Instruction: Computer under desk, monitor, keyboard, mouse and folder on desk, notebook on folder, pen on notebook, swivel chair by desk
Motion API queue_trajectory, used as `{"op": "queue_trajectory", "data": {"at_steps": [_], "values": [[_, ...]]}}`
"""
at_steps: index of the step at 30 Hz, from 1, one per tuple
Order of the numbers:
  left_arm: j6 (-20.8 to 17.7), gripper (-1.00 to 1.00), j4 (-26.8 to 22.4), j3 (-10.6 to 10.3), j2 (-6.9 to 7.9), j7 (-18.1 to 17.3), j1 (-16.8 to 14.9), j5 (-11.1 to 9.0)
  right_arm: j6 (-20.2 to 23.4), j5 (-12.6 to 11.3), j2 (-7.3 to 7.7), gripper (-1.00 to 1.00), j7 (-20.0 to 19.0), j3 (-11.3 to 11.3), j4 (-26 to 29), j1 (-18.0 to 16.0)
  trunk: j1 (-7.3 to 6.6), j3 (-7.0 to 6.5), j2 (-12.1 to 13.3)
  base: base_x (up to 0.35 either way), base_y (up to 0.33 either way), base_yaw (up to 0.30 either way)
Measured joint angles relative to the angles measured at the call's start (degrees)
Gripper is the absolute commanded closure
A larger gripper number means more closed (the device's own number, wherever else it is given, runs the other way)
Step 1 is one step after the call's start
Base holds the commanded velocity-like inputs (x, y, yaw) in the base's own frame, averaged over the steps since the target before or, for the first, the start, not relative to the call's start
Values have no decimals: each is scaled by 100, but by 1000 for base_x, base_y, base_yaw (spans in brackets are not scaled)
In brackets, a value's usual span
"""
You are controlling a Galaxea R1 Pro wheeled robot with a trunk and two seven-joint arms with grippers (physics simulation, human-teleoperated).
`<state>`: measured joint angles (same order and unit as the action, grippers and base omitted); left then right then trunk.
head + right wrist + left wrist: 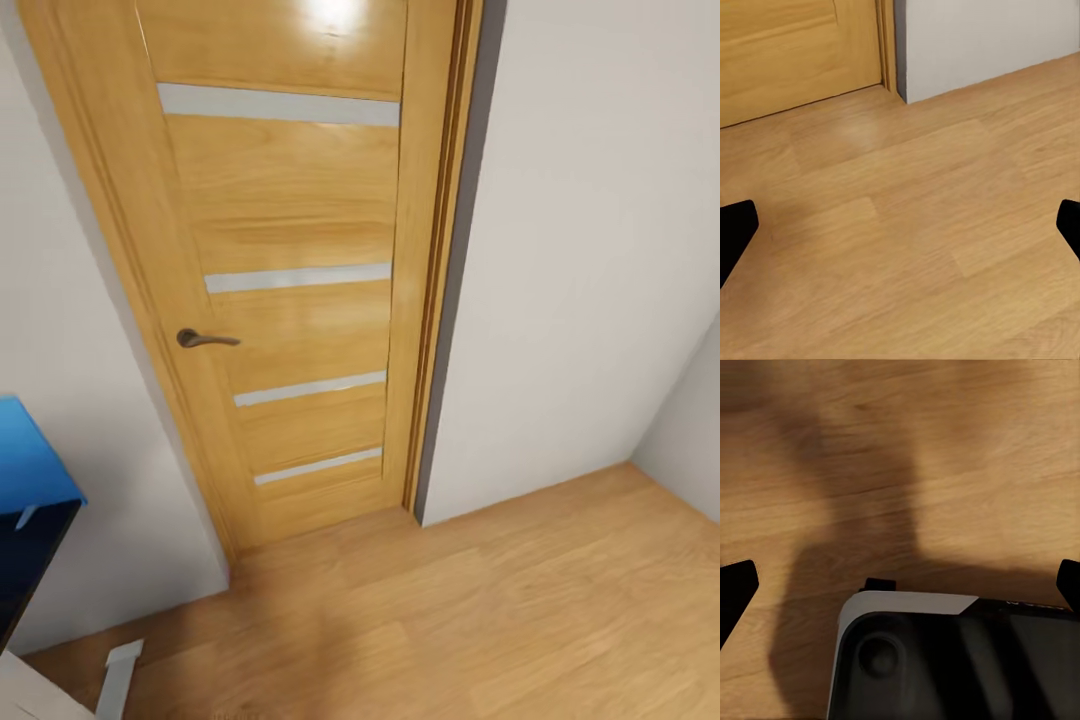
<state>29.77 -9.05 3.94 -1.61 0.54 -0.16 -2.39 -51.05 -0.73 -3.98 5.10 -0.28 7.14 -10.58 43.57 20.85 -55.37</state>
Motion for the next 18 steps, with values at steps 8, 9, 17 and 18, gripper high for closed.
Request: {"op": "queue_trajectory", "data": {"at_steps": [8,9,17,18], "values": [[6,-100,-2,0,4,0,0,0,-287,-10,-20,-100,4,-1,-80,1,0,-2,0,2,-1,287],[6,-100,-2,0,4,0,0,0,-294,-13,-23,-100,5,0,-81,1,0,-4,0,0,0,286],[3,-100,0,0,5,-1,0,0,-311,-45,-168,-100,91,-26,-88,3,0,-33,0,0,0,259],[2,-100,0,0,5,-1,0,0,-311,-47,-175,-100,117,-28,-88,3,0,-38,0,0,0,223]]}}
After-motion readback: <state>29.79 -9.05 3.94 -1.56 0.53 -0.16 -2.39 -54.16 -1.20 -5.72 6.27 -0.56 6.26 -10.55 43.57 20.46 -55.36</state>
